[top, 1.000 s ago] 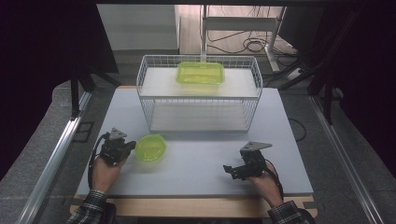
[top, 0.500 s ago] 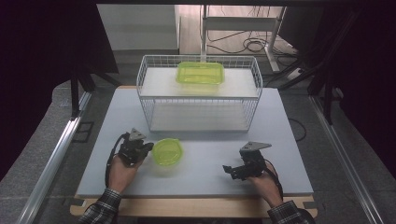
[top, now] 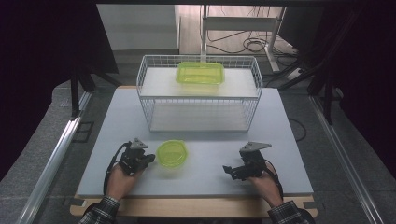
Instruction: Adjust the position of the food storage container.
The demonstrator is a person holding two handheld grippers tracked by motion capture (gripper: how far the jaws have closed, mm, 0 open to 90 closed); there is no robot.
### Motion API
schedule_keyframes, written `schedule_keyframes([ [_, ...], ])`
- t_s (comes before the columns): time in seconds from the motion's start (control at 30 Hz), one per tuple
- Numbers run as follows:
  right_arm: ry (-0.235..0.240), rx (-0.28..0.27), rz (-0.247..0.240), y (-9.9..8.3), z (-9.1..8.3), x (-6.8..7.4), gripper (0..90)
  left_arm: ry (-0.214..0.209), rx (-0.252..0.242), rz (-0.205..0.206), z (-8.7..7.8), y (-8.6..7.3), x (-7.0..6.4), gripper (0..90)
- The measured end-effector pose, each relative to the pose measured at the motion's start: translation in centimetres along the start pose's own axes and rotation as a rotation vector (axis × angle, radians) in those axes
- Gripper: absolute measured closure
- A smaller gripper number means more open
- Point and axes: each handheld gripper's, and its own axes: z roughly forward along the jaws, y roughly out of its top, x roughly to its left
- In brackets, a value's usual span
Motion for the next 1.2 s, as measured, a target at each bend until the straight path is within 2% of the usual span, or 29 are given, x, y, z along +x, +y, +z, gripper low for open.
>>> schedule_keyframes([
  [0.2,0.001,0.005,-0.005,0.0,0.1,0.1,3.6,-0.031,0.024,0.055,1.3,0.9,-1.5,89.7],
  [0.67,0.008,0.013,-0.009,0.0,0.4,0.2,3.6,-0.111,0.027,0.108,3.3,2.7,-4.0,89.4],
  [0.8,0.011,0.015,-0.013,0.0,0.4,0.3,3.6,-0.116,0.027,0.124,3.8,3.0,-4.7,89.2],
  [0.83,0.011,0.017,-0.013,0.0,0.4,0.3,3.6,-0.111,0.029,0.137,3.9,3.1,-4.8,88.9],
  [0.9,0.010,0.016,-0.014,0.0,0.4,0.3,3.6,-0.100,0.025,0.138,3.7,3.0,-4.8,87.6],
  [0.97,0.011,0.011,-0.014,0.0,0.3,0.3,3.5,-0.081,0.007,0.135,3.2,2.8,-4.6,83.6],
  [1.03,0.014,0.006,-0.007,0.0,0.2,0.3,3.6,-0.068,-0.019,0.135,2.7,2.6,-4.4,73.7],
  [1.2,0.026,-0.009,0.005,0.0,0.1,0.2,3.5,-0.063,-0.054,0.138,1.4,1.8,-4.2,48.3],
])
